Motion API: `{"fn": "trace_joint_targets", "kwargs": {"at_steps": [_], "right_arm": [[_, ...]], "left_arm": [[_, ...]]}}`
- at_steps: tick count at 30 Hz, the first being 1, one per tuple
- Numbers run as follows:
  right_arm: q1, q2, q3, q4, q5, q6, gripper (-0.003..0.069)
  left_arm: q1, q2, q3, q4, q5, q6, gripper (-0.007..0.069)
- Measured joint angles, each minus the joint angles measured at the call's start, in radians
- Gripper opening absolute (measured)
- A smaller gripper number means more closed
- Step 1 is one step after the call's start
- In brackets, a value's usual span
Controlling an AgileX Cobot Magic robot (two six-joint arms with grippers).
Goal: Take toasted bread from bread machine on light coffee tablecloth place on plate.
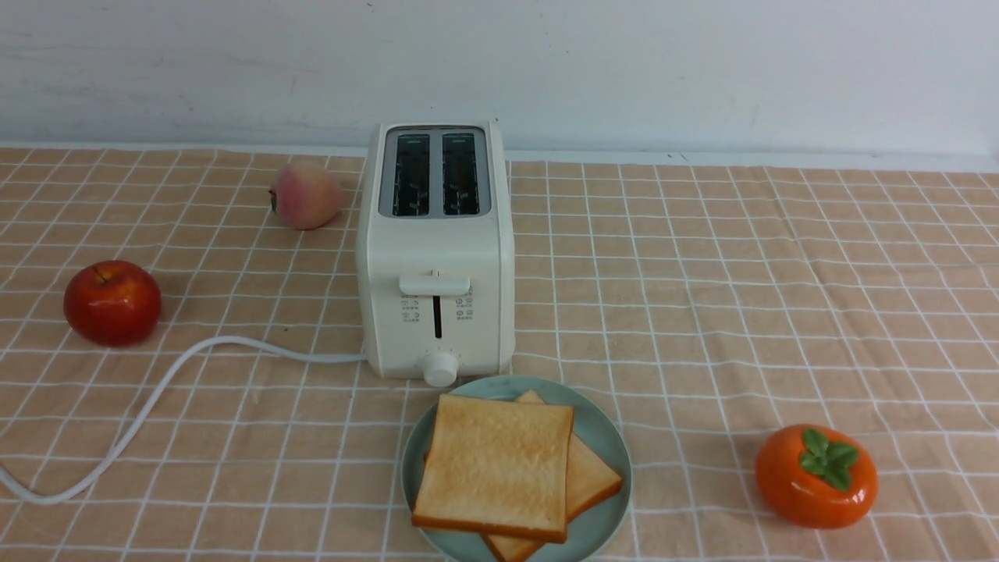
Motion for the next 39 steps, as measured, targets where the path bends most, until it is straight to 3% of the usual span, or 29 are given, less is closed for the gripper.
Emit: {"fn": "trace_joint_targets", "kwargs": {"at_steps": [5,13,26,39], "right_arm": [[-0.037,-0.022,0.0,0.0,0.0,0.0,0.0038],[-0.246,-0.149,0.002,-0.016,0.001,0.0,0.0047],[-0.308,-0.256,0.256,0.037,-0.028,0.002,0.0059],[-0.34,-0.257,0.268,0.046,-0.082,0.0,0.0076]], "left_arm": [[0.0,0.0,0.0,0.0,0.0,0.0,0.0022],[0.0,0.0,0.0,0.0,0.0,0.0,0.0035],[0.0,0.0,0.0,0.0,0.0,0.0,0.005],[0.0,0.0,0.0,0.0,0.003,0.0,0.0057]]}}
